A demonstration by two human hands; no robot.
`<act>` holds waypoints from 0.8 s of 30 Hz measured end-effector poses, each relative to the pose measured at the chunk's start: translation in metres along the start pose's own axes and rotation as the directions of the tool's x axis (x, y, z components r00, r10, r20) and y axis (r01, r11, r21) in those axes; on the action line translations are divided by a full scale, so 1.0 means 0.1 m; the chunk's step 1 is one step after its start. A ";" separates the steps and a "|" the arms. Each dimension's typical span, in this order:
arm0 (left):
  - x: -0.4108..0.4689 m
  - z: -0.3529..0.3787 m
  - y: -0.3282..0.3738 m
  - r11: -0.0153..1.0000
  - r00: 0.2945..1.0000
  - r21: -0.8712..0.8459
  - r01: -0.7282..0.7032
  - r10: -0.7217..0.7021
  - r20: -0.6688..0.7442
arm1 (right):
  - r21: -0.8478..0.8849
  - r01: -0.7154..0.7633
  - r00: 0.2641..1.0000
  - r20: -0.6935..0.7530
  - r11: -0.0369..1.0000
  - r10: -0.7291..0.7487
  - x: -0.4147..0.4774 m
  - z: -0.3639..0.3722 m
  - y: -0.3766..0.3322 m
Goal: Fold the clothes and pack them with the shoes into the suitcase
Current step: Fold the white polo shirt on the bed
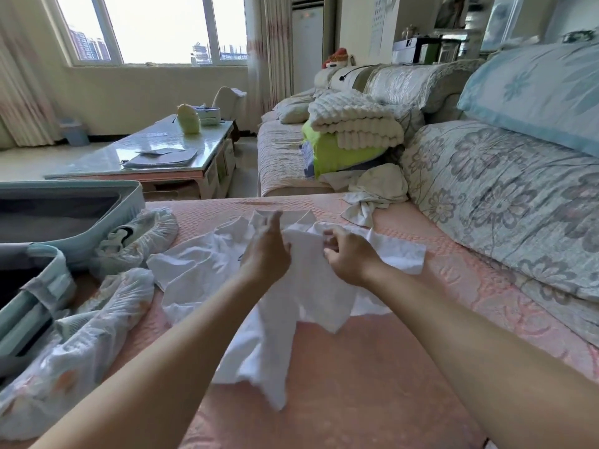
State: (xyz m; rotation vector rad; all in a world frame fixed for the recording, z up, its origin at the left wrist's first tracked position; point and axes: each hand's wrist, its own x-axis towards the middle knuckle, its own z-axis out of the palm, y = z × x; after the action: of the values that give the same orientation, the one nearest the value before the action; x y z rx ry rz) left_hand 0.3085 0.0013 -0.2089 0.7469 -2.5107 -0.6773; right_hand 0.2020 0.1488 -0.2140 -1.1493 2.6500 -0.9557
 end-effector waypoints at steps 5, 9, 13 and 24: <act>0.05 0.21 -0.26 0.972 0.970 0.108 -0.208 0.190 0.152 | -0.137 0.042 0.979 0.205 0.990 -0.014 0.03 0.14 0.27; -0.22 0.22 -0.47 0.861 0.765 0.157 -0.483 0.328 0.554 | -0.407 0.240 0.914 0.400 0.881 -0.064 0.00 0.23 0.38; -0.38 0.06 -0.68 0.873 0.687 0.211 -0.441 0.176 0.705 | -0.464 0.266 0.842 0.539 0.845 0.030 0.06 0.29 0.43; -0.21 -0.24 -0.73 0.751 0.956 0.596 -0.284 0.270 0.115 | -0.523 0.156 0.986 0.034 0.838 -0.162 0.14 0.28 0.19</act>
State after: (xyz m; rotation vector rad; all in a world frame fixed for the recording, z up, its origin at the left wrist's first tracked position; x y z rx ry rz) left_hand 0.3647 -0.0480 -0.2367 0.5323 -2.7934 0.2612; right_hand 0.1889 0.1354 -0.2454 -1.4823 2.9553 -0.2329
